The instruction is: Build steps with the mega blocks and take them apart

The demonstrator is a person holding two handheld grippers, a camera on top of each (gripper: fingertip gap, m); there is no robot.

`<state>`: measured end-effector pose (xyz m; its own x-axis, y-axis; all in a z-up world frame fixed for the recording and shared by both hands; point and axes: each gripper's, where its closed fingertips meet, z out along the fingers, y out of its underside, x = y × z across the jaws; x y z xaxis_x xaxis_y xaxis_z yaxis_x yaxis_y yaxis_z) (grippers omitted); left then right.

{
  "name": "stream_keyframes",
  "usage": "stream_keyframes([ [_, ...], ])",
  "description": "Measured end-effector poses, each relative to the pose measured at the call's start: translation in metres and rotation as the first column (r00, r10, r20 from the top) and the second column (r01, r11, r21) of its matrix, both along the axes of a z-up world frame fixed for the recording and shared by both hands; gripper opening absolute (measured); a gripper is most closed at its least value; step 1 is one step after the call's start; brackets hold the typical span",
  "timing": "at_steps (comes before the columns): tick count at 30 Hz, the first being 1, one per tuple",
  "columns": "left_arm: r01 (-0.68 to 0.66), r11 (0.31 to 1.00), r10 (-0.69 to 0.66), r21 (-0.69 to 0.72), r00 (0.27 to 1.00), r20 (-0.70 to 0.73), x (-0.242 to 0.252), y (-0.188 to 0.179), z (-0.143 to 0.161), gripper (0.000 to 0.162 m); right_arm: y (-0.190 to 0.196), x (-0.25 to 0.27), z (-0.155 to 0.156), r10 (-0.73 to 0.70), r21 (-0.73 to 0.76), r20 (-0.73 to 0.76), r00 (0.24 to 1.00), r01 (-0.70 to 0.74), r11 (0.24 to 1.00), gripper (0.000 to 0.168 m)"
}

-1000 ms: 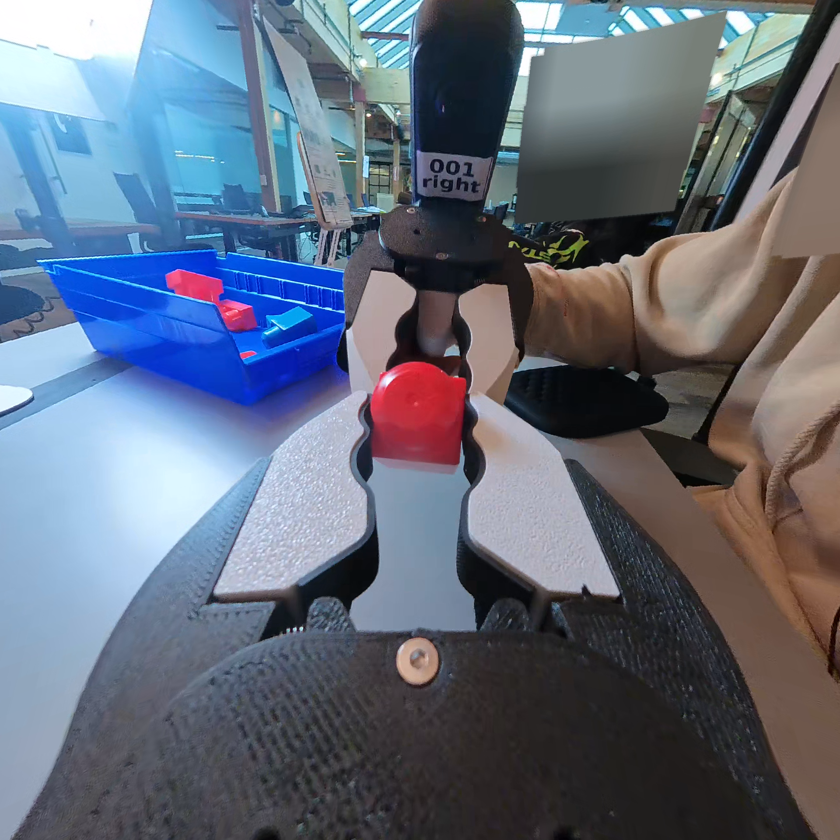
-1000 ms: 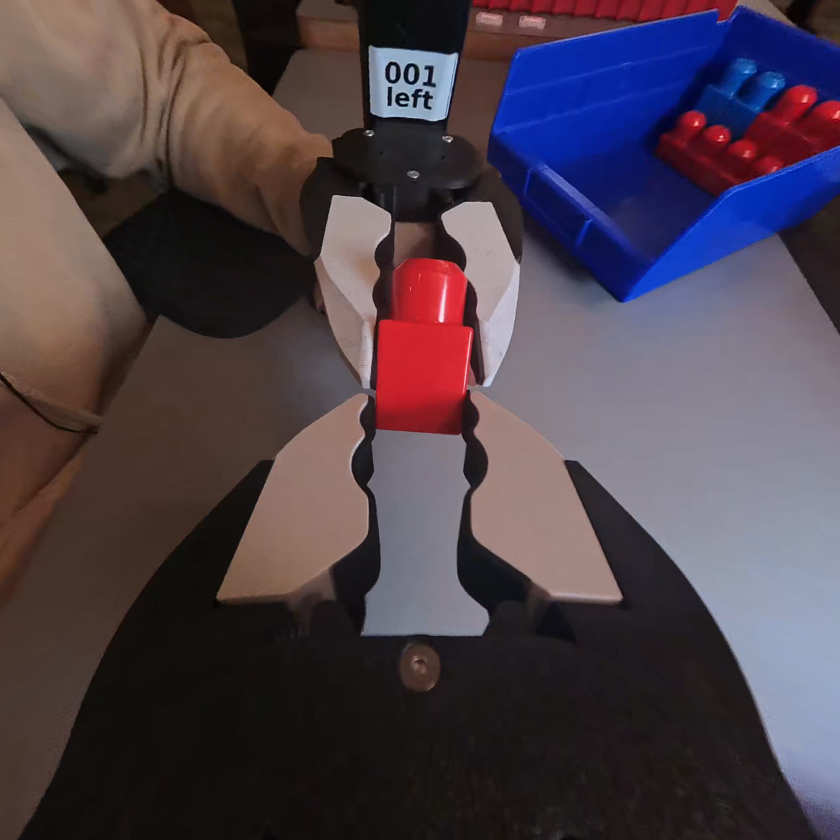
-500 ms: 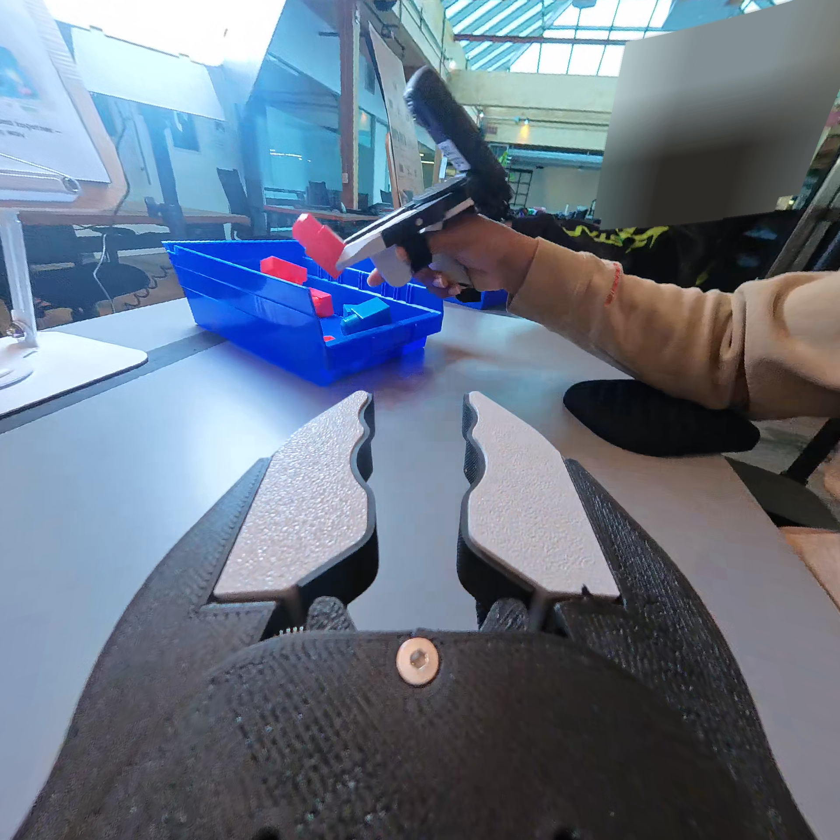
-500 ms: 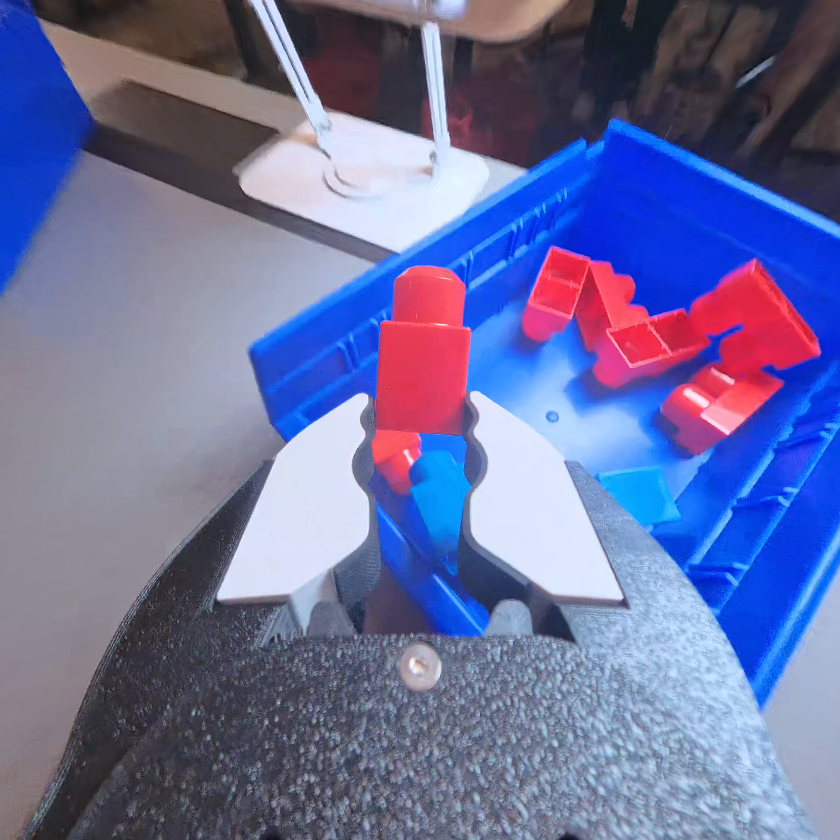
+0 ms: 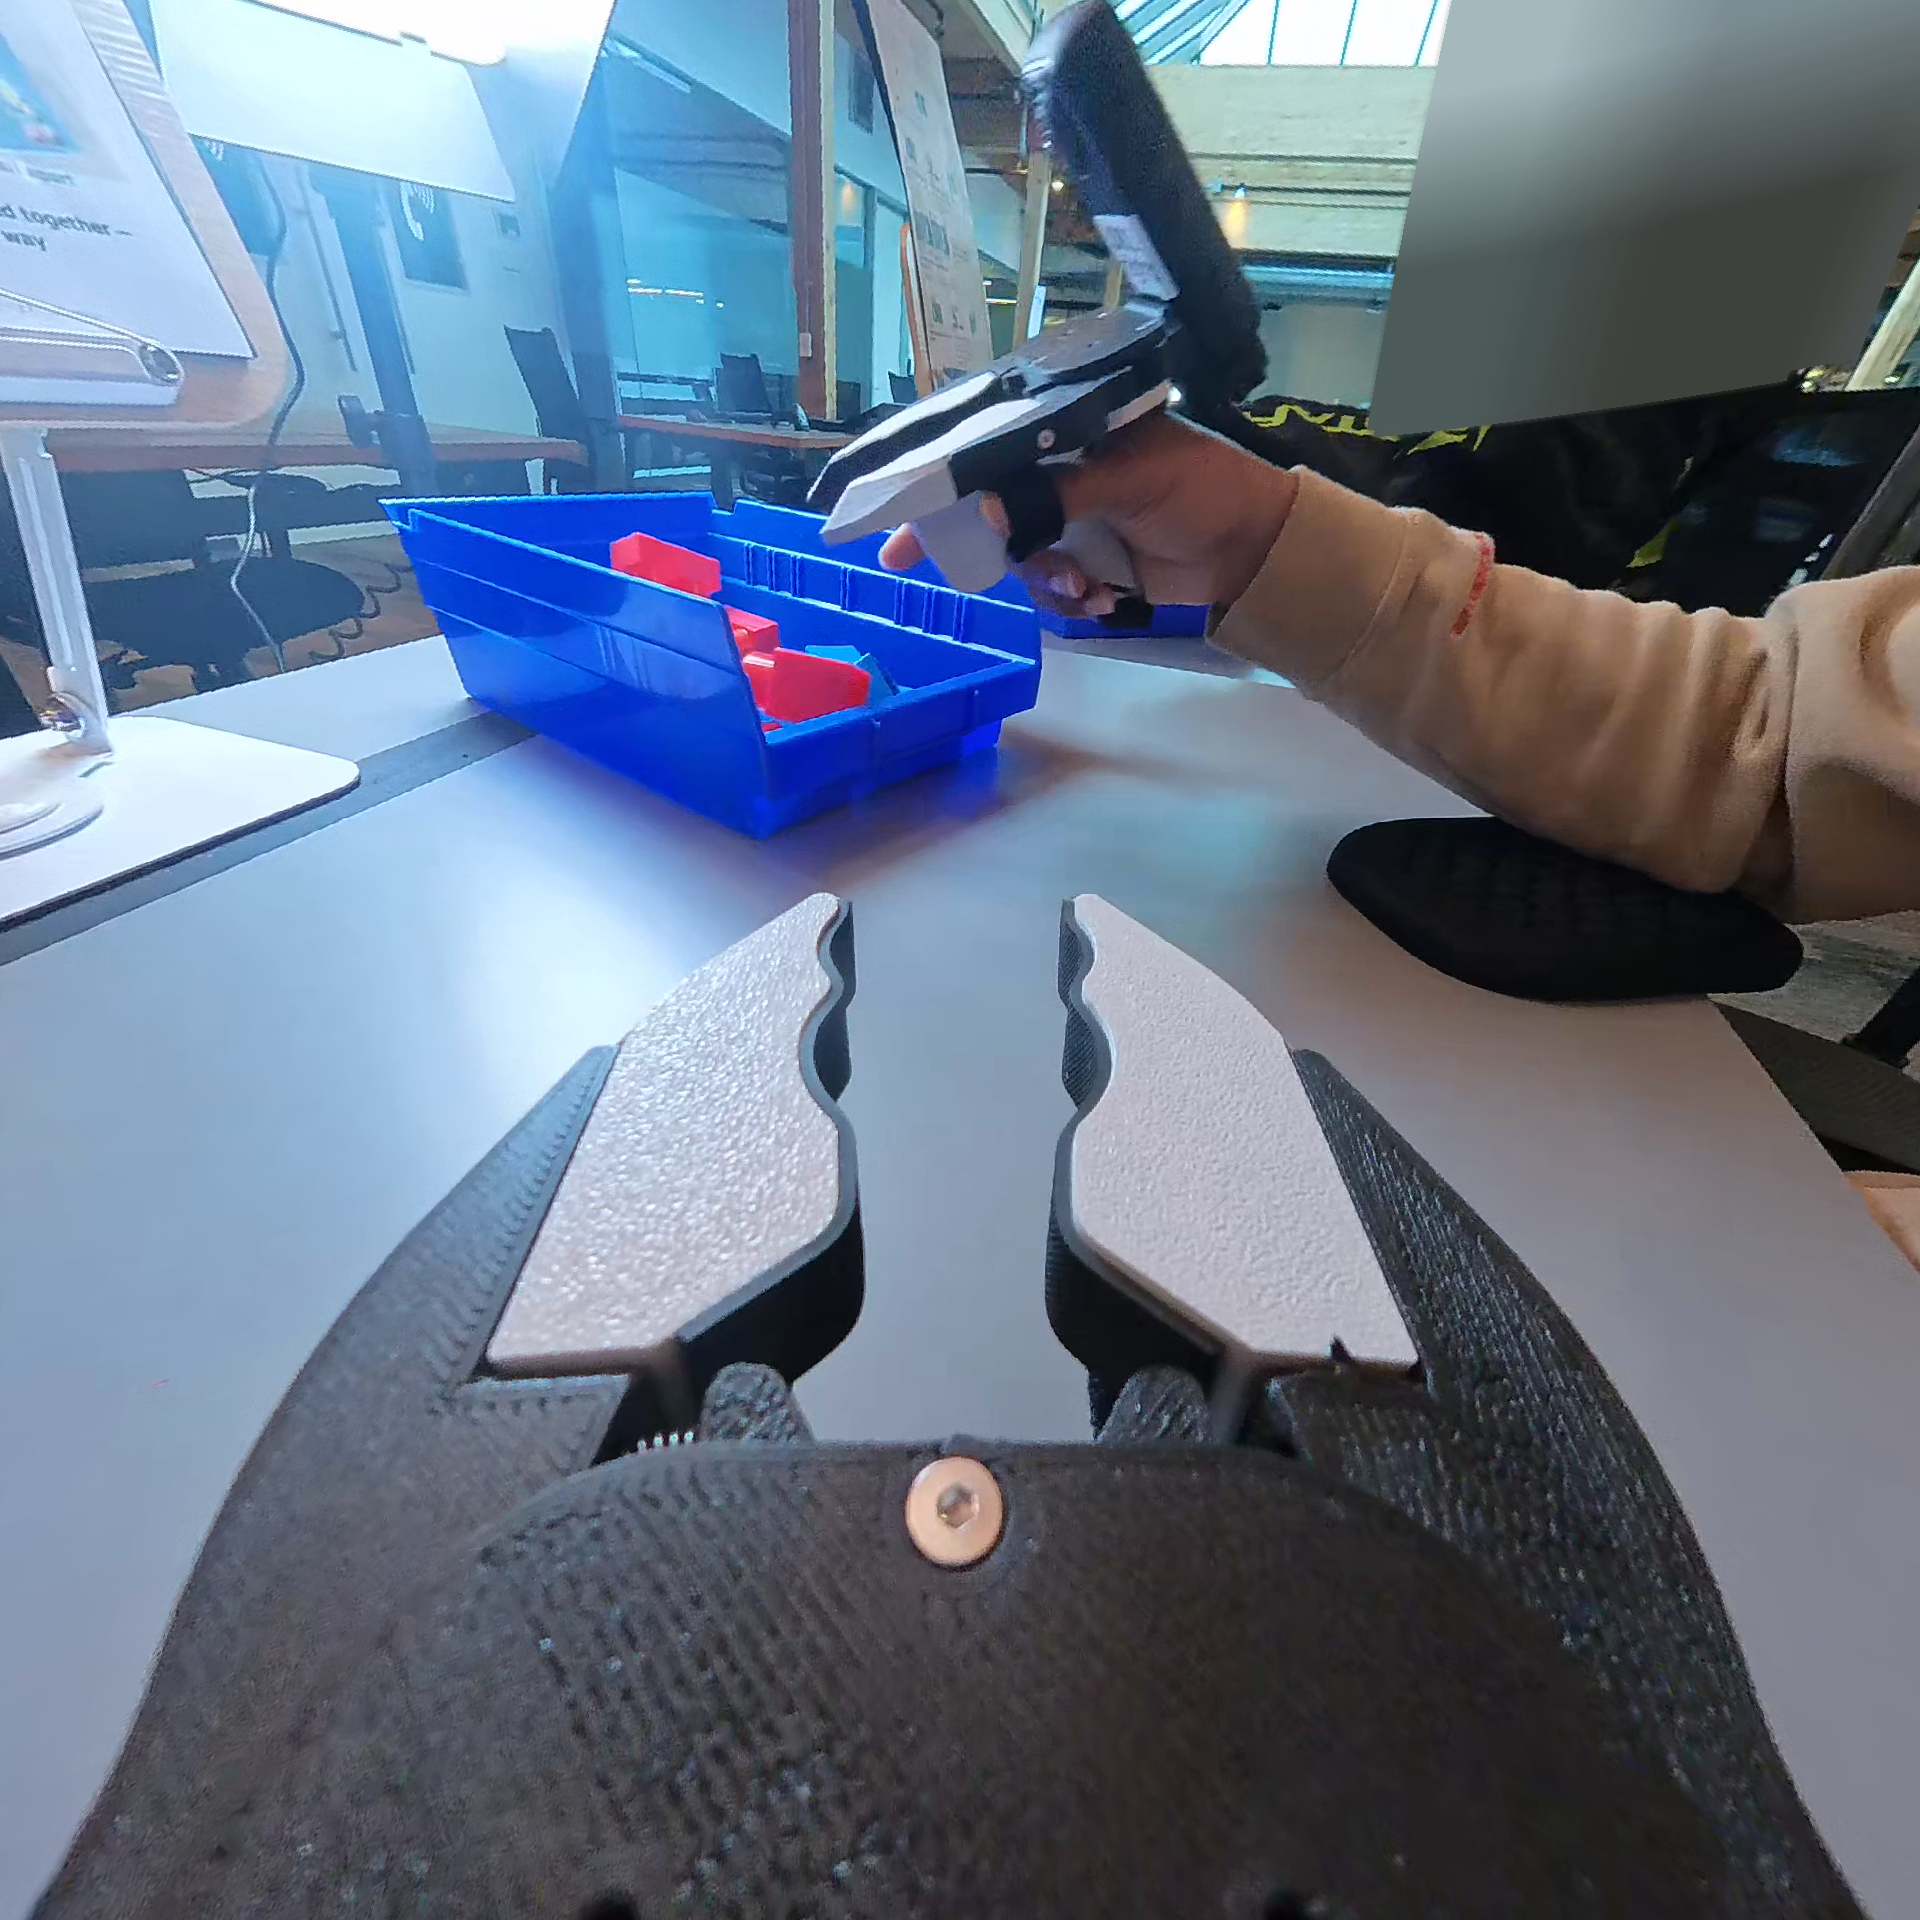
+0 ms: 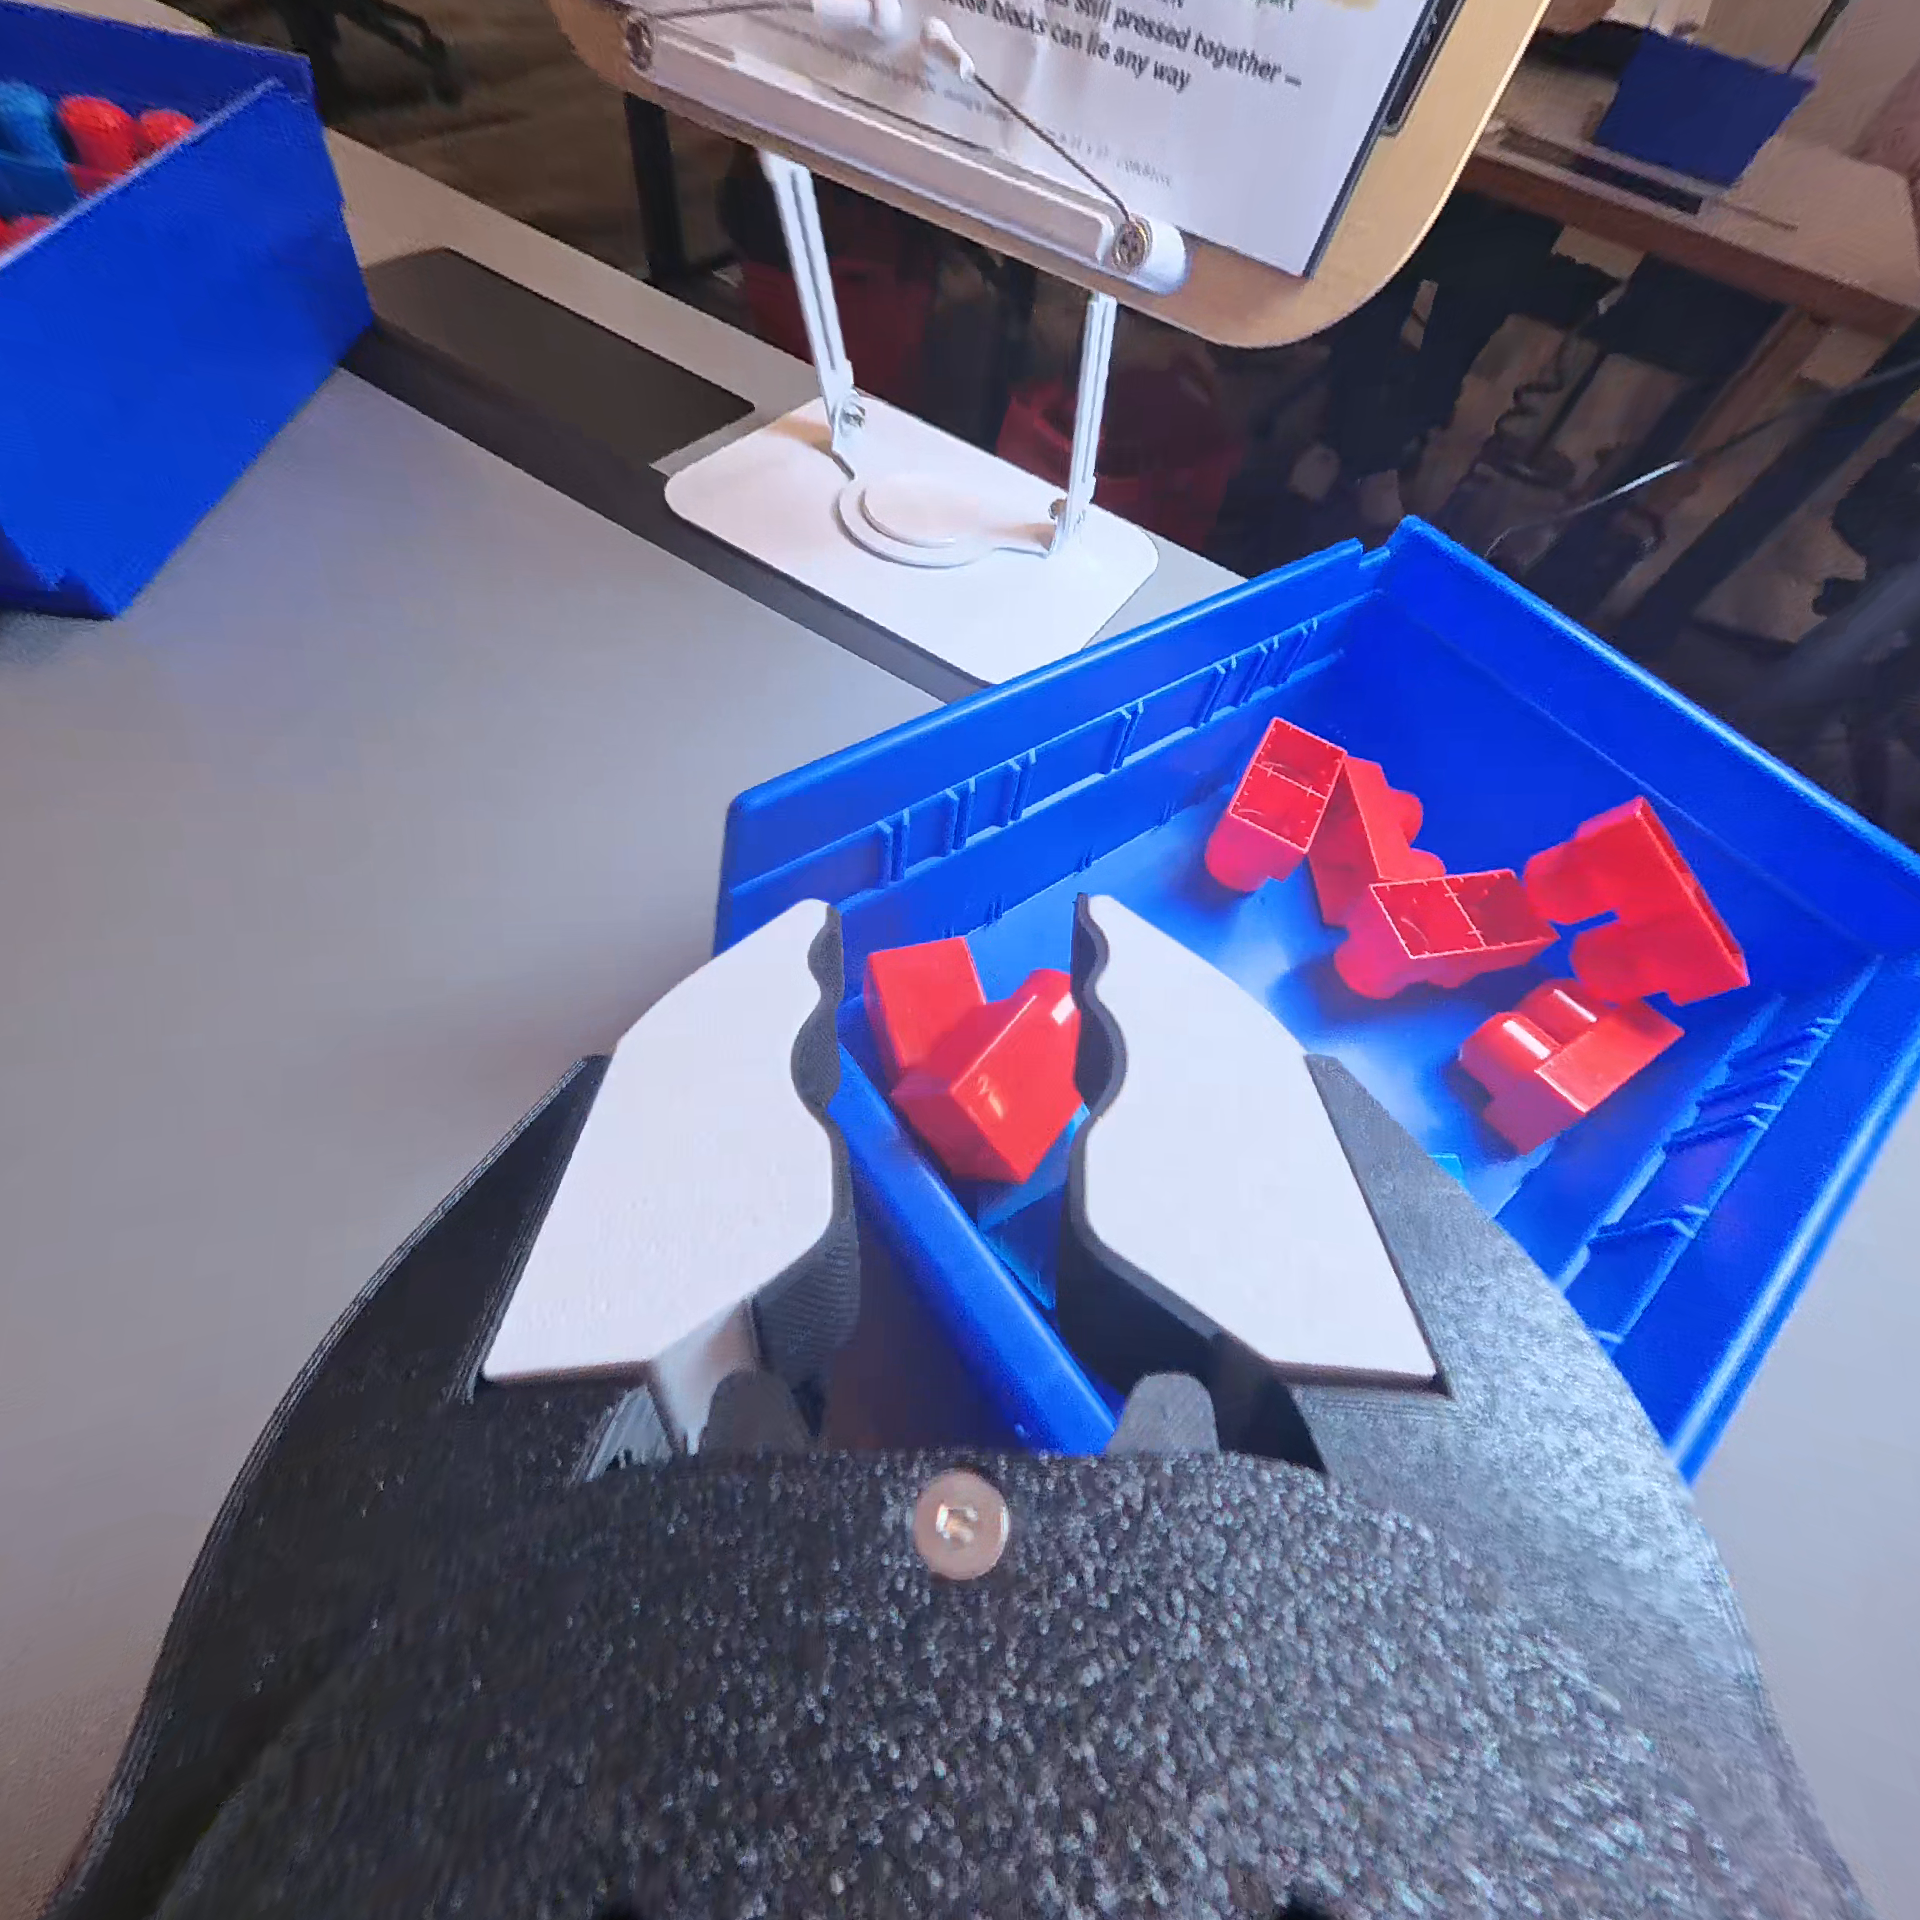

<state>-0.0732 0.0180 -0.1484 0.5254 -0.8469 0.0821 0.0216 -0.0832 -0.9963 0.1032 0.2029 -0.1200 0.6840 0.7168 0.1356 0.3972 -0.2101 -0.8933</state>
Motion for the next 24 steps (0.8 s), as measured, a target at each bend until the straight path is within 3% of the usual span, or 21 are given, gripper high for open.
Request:
stream_keyframes([
  [5,-0.068,0.998,0.068,0.004,0.998,-0.019,-0.015,0.012,0.004,0.037,-0.012,0.013,0.0,0.006,0.051,0.091,0.996,-0.01,0.999,0.042],
  [9,-0.217,0.972,0.229,0.093,0.963,-0.145,-0.06,0.035,0.031,0.039,-0.03,0.012,-0.002,0.048,0.052,0.084,0.995,-0.052,0.997,0.042],
  [13,-0.459,0.888,0.452,0.034,0.855,-0.254,-0.149,0.072,0.066,0.042,-0.059,-0.009,-0.003,0.141,0.031,-0.01,0.99,-0.141,0.99,0.04],
  [16,-0.619,0.785,0.566,-0.023,0.732,-0.38,-0.22,0.106,0.072,0.045,-0.076,-0.029,-0.006,0.204,0.033,-0.031,0.978,-0.203,0.979,0.039],
  [21,-0.767,0.621,0.58,-0.162,0.589,-0.562,-0.299,0.17,0.044,0.049,-0.086,-0.048,-0.017,0.252,0.079,0.041,0.967,-0.255,0.964,0.039],
  [24,-0.805,0.573,0.503,-0.154,0.494,-0.709,-0.326,0.2,0.016,0.054,-0.089,-0.052,-0.025,0.27,0.071,0.05,0.962,-0.273,0.959,0.039],
])
